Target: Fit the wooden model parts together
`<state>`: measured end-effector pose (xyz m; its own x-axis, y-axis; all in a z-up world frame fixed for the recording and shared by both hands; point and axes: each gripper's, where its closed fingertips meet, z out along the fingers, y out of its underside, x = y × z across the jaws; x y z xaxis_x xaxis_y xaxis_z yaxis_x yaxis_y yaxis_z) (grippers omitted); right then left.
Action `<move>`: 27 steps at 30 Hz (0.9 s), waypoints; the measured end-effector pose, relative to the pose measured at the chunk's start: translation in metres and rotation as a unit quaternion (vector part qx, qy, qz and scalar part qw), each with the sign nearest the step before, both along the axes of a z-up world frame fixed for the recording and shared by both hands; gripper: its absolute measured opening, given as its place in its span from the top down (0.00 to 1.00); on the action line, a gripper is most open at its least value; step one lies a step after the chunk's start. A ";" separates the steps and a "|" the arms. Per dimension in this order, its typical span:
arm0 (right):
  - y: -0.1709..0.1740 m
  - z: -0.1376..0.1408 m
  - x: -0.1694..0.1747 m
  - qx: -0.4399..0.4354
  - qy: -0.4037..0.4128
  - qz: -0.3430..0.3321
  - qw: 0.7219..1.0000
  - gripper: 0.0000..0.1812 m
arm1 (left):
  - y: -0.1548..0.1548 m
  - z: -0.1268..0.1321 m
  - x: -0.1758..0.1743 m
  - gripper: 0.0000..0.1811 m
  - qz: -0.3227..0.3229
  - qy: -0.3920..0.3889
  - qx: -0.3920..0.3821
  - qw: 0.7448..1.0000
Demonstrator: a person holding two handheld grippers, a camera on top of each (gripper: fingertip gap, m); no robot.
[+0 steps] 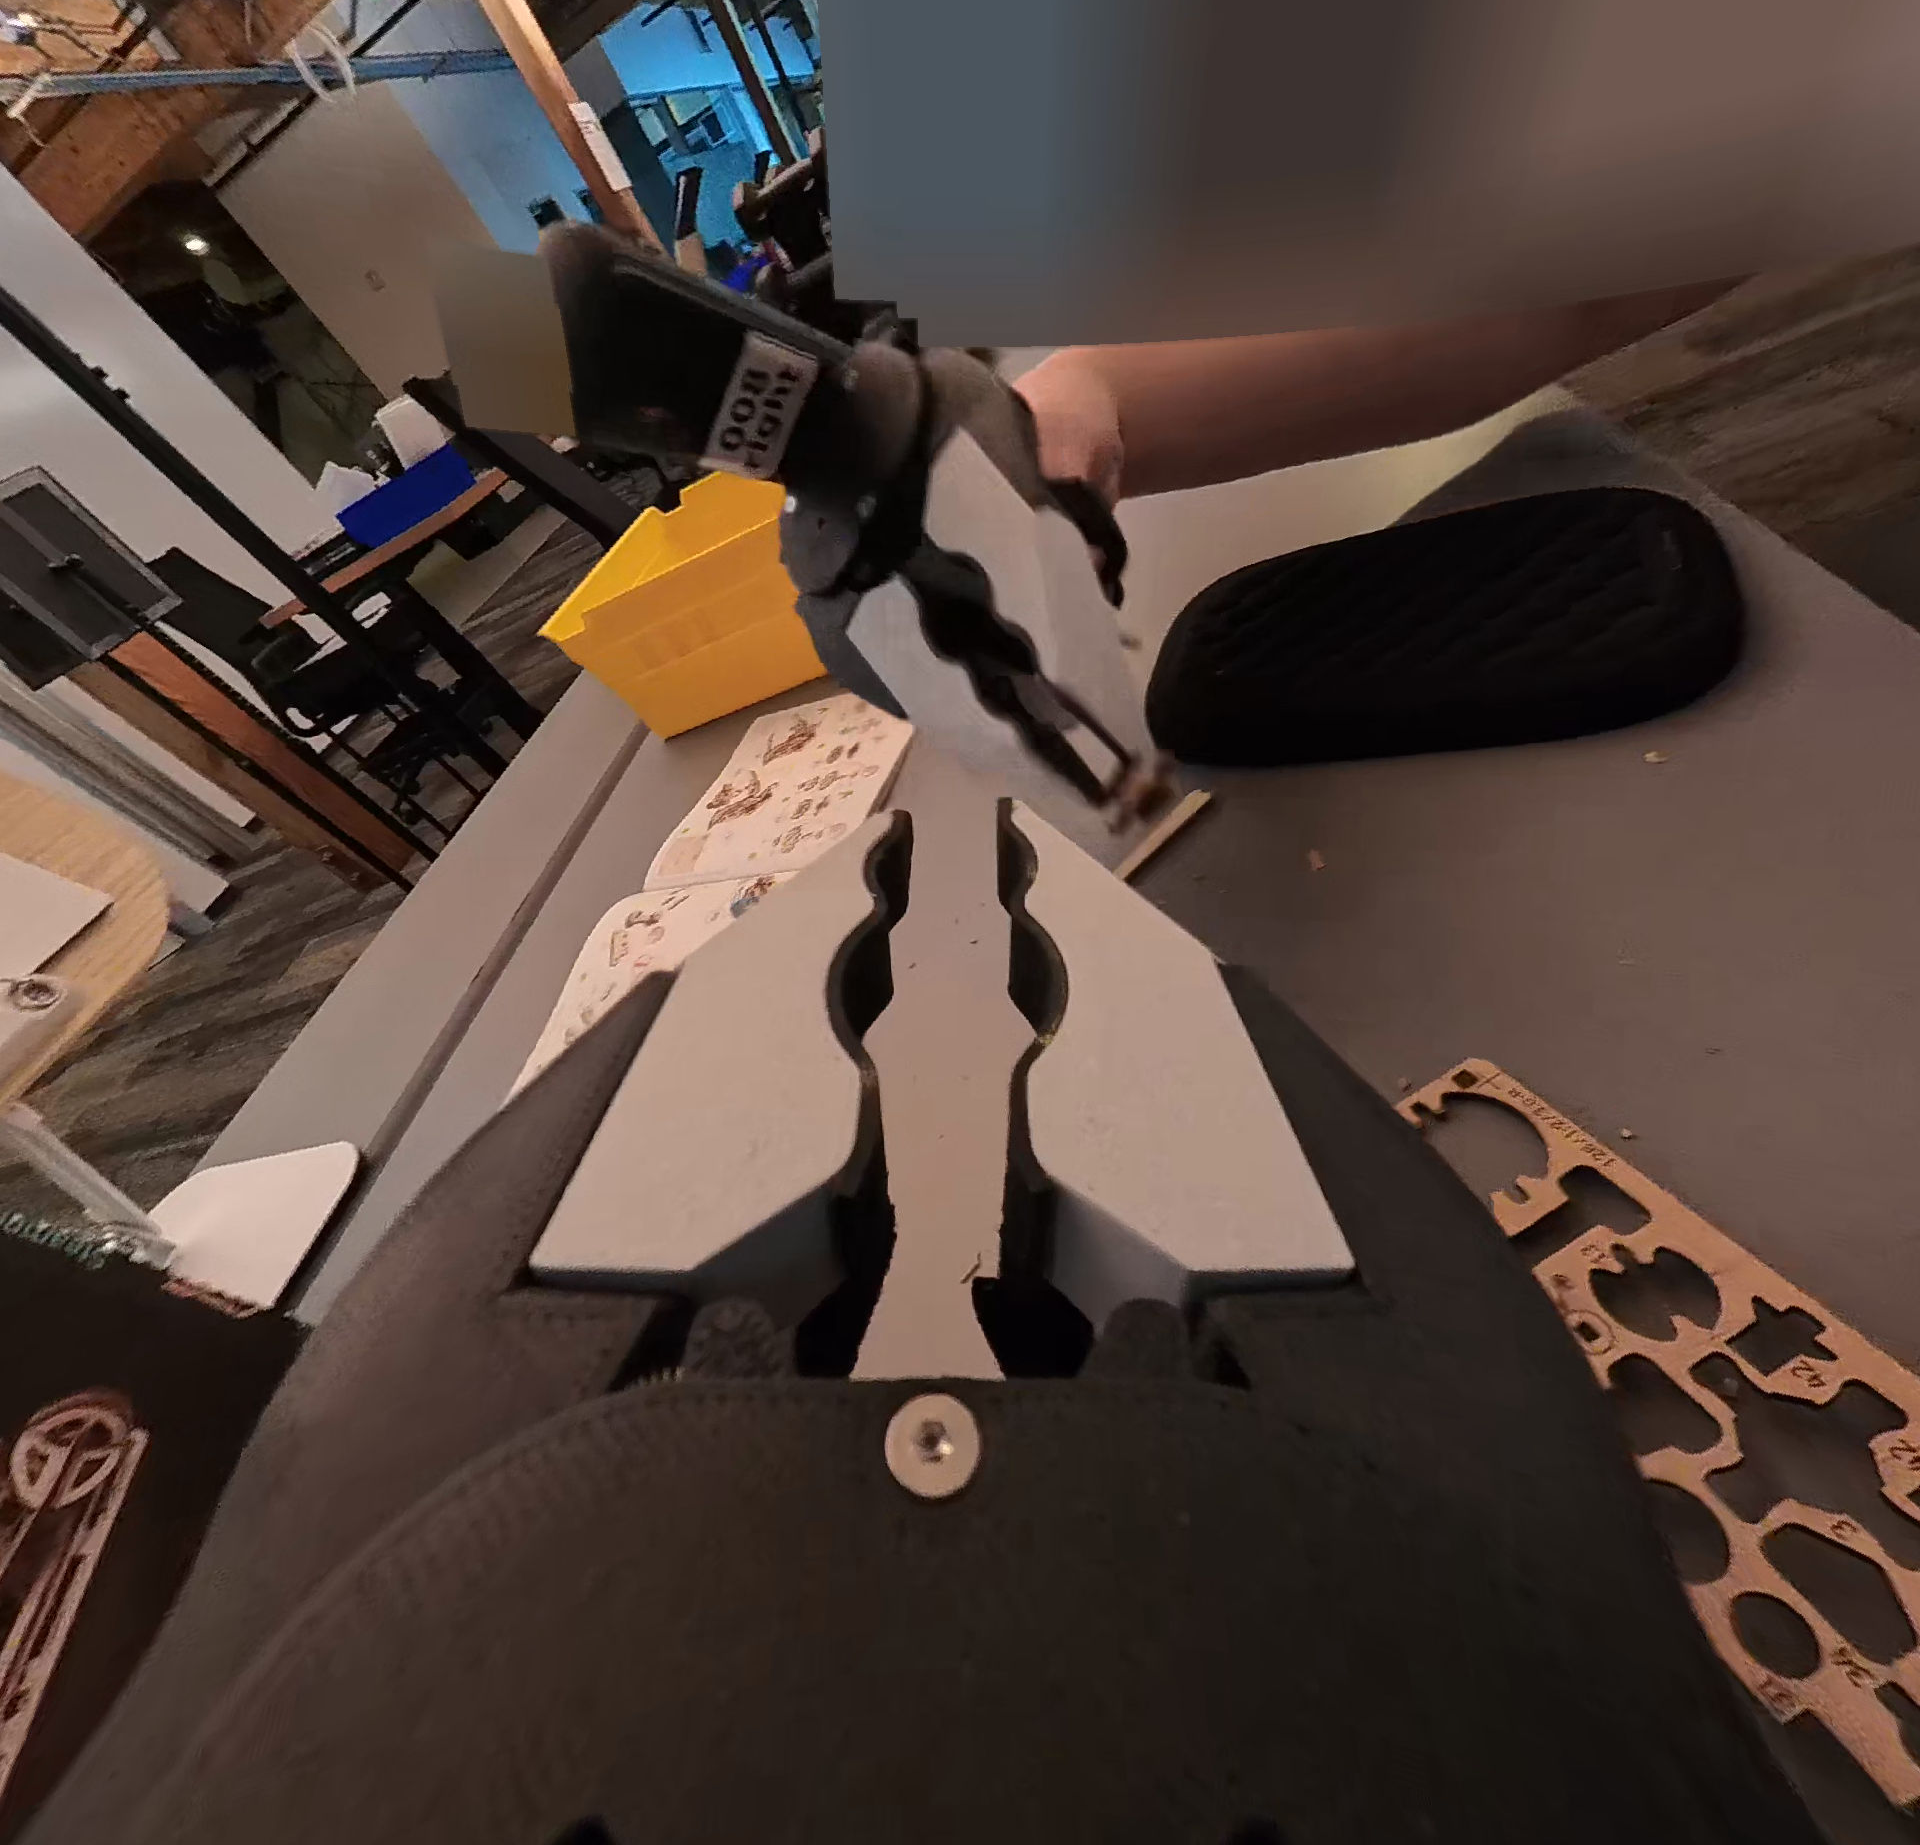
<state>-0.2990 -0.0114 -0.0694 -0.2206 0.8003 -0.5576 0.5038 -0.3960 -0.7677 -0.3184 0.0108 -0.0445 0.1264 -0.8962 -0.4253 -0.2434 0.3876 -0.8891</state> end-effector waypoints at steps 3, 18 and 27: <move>-0.003 0.032 0.007 -0.092 0.069 -0.016 0.993 0.96 | -0.011 -0.001 0.010 0.92 -0.021 0.001 0.003 1.000; -0.018 0.032 0.021 -0.179 0.048 0.019 0.983 0.96 | -0.049 0.013 0.049 0.99 -0.051 -0.005 0.107 0.993; -0.020 0.033 0.020 -0.166 0.016 0.043 0.985 0.96 | -0.050 0.004 0.049 0.99 -0.056 0.018 0.118 0.991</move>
